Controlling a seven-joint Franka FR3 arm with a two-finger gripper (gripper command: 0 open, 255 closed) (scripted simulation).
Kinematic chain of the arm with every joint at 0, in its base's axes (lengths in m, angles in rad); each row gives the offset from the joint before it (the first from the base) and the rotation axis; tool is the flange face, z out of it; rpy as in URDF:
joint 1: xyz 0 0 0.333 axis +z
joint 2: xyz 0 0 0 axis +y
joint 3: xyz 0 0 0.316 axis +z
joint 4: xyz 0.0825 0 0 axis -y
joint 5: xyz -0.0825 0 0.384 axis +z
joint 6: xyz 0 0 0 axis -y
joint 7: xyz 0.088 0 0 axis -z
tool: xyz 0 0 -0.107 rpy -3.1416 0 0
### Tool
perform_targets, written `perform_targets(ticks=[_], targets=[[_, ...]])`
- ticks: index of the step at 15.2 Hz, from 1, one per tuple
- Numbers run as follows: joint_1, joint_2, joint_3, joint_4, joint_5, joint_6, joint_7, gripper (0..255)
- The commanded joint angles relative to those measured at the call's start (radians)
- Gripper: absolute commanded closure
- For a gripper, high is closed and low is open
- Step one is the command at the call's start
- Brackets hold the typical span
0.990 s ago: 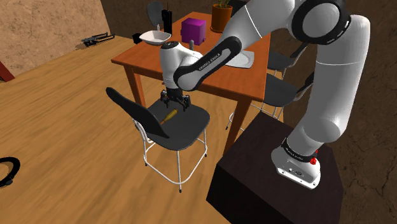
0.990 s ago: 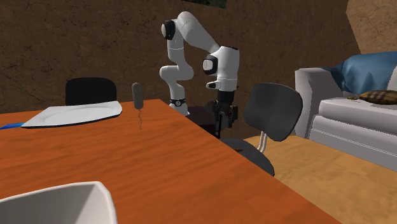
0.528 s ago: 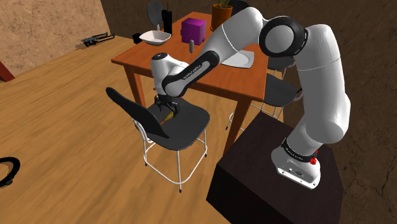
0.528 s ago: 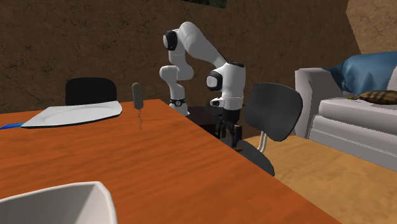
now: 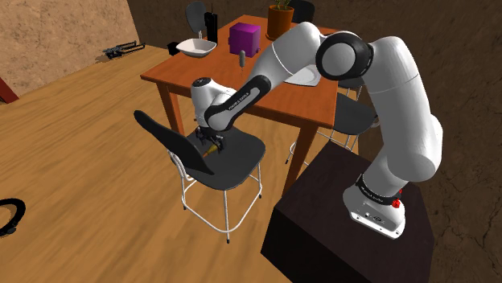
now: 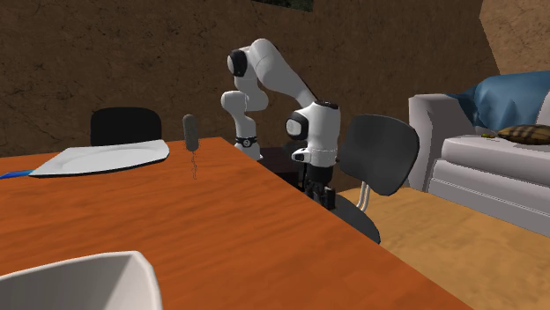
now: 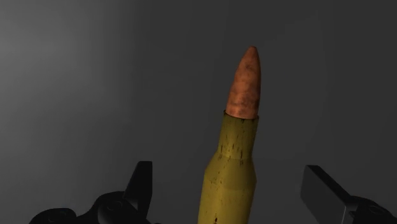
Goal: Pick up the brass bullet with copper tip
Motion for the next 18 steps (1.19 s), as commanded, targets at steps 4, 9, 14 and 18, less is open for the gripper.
perform_targets(ticks=[4, 9, 14, 18], targets=[[0.002, 0.006, -0.002, 0.001, -0.002, 0.005, 0.003, 255], [0.003, 0.006, -0.002, 0.001, -0.002, 0.005, 0.003, 255], [-0.005, -0.023, 0.007, -0.004, 0.007, -0.018, -0.004, 255], [-0.012, -0.061, 0.018, -0.009, 0.019, -0.051, -0.011, 255]])
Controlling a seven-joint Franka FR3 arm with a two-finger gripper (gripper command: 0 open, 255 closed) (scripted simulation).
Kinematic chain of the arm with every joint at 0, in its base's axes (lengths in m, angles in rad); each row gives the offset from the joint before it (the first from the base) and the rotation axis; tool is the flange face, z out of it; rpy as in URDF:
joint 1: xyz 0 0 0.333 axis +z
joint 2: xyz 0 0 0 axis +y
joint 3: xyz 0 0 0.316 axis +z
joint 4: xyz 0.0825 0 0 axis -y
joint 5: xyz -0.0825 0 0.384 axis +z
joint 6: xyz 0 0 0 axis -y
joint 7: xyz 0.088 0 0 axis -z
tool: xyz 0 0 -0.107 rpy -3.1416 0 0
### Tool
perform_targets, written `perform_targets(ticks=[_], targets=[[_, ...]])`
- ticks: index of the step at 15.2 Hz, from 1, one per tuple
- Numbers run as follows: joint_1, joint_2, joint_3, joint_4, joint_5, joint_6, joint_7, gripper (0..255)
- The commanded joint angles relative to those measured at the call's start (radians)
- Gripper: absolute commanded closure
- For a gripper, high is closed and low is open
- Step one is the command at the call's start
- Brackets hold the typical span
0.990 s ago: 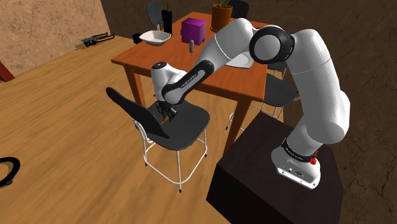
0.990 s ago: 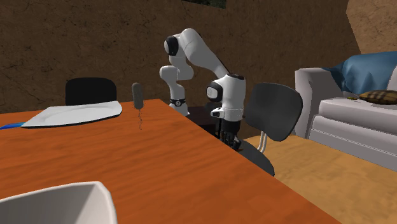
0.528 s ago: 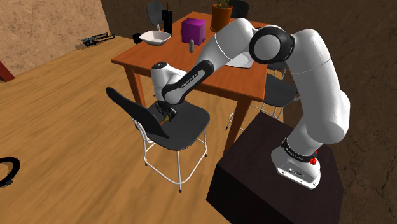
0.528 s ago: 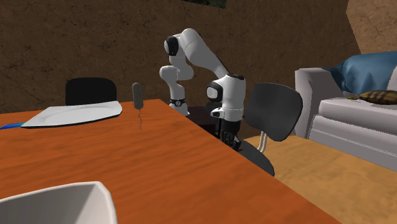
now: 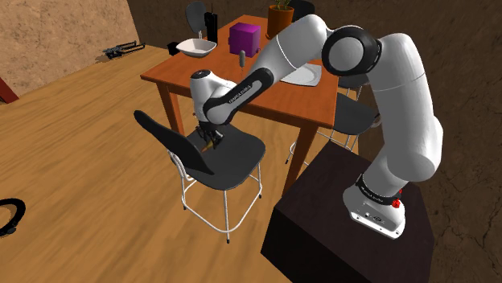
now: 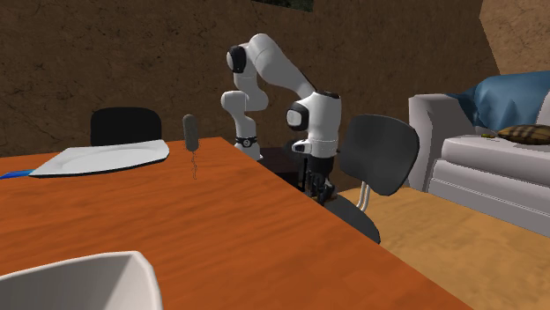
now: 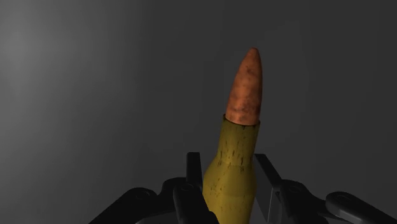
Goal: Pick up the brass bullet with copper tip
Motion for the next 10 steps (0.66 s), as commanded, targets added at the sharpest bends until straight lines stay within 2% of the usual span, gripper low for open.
perform_targets(ticks=[1, 10], targets=[[-0.004, -0.018, 0.005, 0.000, 0.006, -0.018, -0.004, 255], [-0.016, -0.081, 0.023, 0.001, 0.029, -0.080, -0.017, 255]])
